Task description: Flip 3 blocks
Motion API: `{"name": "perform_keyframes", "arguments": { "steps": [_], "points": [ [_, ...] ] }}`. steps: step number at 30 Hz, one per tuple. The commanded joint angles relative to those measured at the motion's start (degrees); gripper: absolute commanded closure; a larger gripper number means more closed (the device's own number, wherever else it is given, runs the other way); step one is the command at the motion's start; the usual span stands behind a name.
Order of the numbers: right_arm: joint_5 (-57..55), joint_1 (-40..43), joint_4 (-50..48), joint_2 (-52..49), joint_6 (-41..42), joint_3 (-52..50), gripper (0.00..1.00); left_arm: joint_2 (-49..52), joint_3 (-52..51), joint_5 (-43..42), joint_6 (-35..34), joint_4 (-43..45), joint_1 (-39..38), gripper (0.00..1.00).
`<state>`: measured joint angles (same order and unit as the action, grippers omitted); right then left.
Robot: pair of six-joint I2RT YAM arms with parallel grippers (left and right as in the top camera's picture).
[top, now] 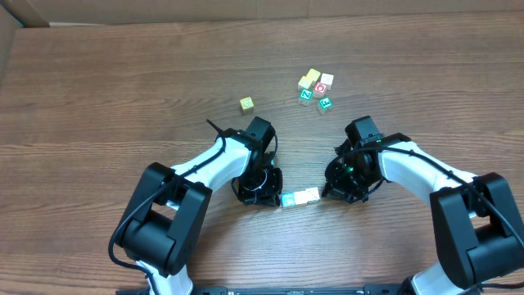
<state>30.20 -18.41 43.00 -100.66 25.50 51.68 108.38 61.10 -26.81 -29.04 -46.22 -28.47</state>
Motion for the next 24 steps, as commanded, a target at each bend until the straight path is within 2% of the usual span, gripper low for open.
{"name": "perform_keyframes", "arguments": {
  "steps": [1,24],
  "points": [
    [0.42,-0.28,-0.33,1.53,0.55,-0.31,0.96,0.28,-0.59,-0.22,-0.61,0.24,-0.07,0.96],
    [0.57,-2.1,-1.18,1.55,1.81,-0.31,0.96,0.28,-0.59,-0.28,-0.81,0.26,-0.07,0.96]
  ]
}}
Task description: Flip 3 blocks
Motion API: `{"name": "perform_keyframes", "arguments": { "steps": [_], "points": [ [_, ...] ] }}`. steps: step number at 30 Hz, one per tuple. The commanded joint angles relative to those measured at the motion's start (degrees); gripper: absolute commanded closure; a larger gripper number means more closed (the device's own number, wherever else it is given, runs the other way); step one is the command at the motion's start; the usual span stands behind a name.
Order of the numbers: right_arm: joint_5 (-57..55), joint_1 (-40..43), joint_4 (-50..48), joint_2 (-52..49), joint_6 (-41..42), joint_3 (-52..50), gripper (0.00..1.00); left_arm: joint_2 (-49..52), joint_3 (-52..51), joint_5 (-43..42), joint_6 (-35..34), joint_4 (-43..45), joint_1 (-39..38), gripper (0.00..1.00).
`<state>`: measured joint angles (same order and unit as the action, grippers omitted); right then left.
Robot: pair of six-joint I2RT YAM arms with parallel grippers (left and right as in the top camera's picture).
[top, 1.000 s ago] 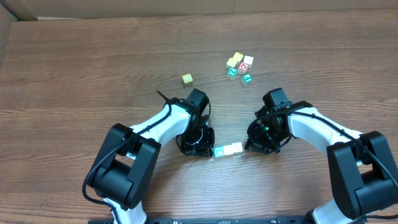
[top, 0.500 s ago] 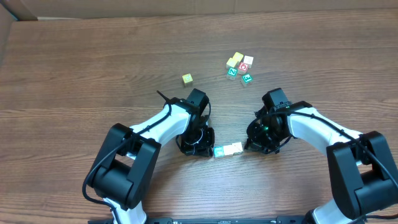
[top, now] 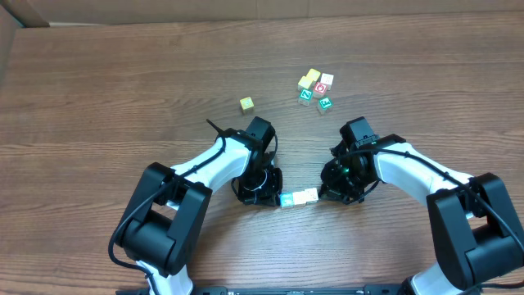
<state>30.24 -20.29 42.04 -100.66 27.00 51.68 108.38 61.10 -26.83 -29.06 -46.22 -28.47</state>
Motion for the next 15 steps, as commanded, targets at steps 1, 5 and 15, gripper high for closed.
{"name": "perform_keyframes", "arguments": {
  "steps": [1,5,15],
  "points": [
    [0.52,-0.24,-0.22,1.53,0.31,-0.31,0.96,0.28,-0.59,-0.26,-0.79,0.44,-0.07,0.96],
    [0.52,-0.28,-0.15,1.55,1.25,-0.31,0.96,0.28,-0.59,-0.24,-0.83,1.42,-0.07,0.96],
    [0.55,-0.28,0.66,1.55,1.38,-0.31,0.96,0.28,-0.59,-0.22,-1.42,3.04,-0.07,0.96]
  ]
}}
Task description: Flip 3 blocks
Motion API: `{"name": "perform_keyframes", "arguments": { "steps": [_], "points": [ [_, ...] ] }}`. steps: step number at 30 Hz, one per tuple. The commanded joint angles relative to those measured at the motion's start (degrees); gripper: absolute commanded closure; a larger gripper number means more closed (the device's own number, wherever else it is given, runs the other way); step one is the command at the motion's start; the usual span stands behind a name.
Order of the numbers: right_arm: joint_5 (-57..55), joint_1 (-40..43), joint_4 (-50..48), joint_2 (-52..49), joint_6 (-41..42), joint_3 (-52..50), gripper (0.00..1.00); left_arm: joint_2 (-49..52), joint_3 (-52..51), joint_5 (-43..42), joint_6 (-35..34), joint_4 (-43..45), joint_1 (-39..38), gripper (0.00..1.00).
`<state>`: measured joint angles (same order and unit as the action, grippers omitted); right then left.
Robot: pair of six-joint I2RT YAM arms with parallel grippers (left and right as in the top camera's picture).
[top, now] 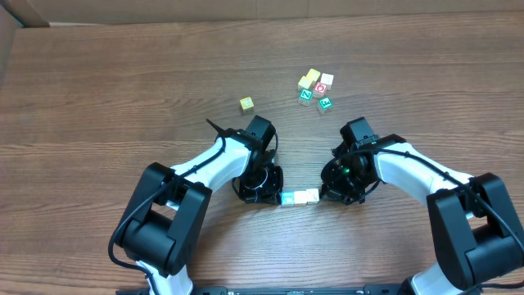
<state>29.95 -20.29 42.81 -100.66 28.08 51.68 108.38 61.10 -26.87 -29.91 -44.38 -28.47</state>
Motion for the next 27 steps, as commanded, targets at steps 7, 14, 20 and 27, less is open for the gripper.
{"name": "perform_keyframes", "arguments": {
  "steps": [7,14,20,27],
  "points": [
    [0.83,-0.33,1.05,1.55,0.5,-0.31,0.96,0.28,-0.59,0.94,-0.61,3.08,-0.07,0.96],
    [3.21,-0.33,1.46,1.55,2.03,-0.31,0.96,0.28,-0.59,2.05,-0.57,4.2,-0.07,0.96],
    [3.21,-0.33,2.58,1.55,6.19,-0.31,0.96,0.28,-0.57,3.19,-0.57,4.31,-0.07,0.96],
    [3.21,-0.35,2.97,1.55,7.41,-0.31,0.96,0.28,-0.57,3.48,-0.57,5.92,-0.07,0.96]
  ]
}}
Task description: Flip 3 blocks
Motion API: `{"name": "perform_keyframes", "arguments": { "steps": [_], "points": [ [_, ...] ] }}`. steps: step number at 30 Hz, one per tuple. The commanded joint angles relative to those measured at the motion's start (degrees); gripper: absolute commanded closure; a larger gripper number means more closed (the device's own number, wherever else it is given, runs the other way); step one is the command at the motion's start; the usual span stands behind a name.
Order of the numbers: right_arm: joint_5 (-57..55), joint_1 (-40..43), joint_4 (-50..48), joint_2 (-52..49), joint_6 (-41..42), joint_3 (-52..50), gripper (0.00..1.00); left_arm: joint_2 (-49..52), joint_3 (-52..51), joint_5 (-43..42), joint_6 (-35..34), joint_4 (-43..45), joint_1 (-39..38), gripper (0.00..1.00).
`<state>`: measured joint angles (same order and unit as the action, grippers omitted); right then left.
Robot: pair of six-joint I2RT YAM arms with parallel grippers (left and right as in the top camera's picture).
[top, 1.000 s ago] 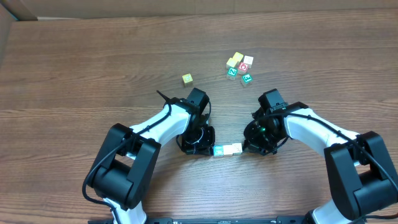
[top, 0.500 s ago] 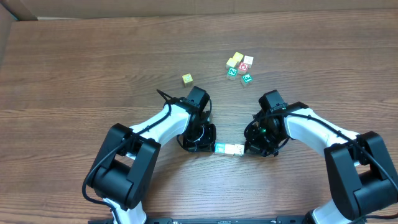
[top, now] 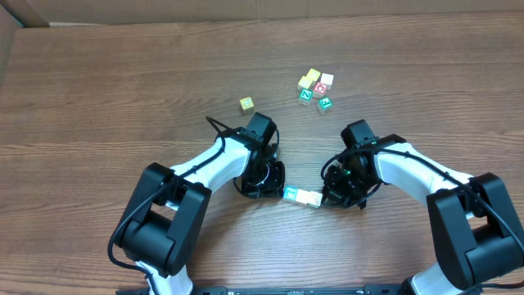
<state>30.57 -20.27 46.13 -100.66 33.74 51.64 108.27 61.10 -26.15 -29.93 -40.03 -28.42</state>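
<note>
A short row of small blocks (top: 302, 197), teal at its left end and cream beside it, lies on the wooden table (top: 98, 98) in the overhead view, between the two arms. Its right end sits slightly nearer the front edge. My left gripper (top: 277, 188) is at the row's left end and my right gripper (top: 326, 198) at its right end. Both look to be touching the row. The wrist bodies hide the fingertips, so neither gripper's state shows.
A single yellow block (top: 246, 104) lies behind the left arm. A cluster of several blocks (top: 315, 88), yellow, red-and-white, green and teal, lies at the back right. Cardboard walls (top: 16, 16) stand at the far left corner.
The row of blocks has turned a little: its left end lies slightly farther back and its right end nearer the front. Both grippers have shifted with it and stay at its ends.
At first the row lay level between the two grippers, one at each end. The right gripper then stood slightly farther left and the row shifted left with it. The row stayed level after that, and now it lies slanted between the grippers.
</note>
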Motion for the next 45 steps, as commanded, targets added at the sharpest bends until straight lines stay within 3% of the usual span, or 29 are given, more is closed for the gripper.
{"name": "perform_keyframes", "arguments": {
  "steps": [1,39,45],
  "points": [
    [2.62,-0.37,-0.33,1.55,2.25,-0.26,0.96,0.39,-0.57,2.75,-0.55,1.84,-0.11,0.96],
    [-1.14,-13.2,-4.07,1.55,16.04,-0.26,0.96,0.39,-0.57,10.78,0.37,5.4,0.09,0.96],
    [-0.94,-13.33,-3.67,1.55,17.66,-0.26,0.96,0.39,-0.55,8.61,0.31,5.66,3.1,0.96]
  ]
}}
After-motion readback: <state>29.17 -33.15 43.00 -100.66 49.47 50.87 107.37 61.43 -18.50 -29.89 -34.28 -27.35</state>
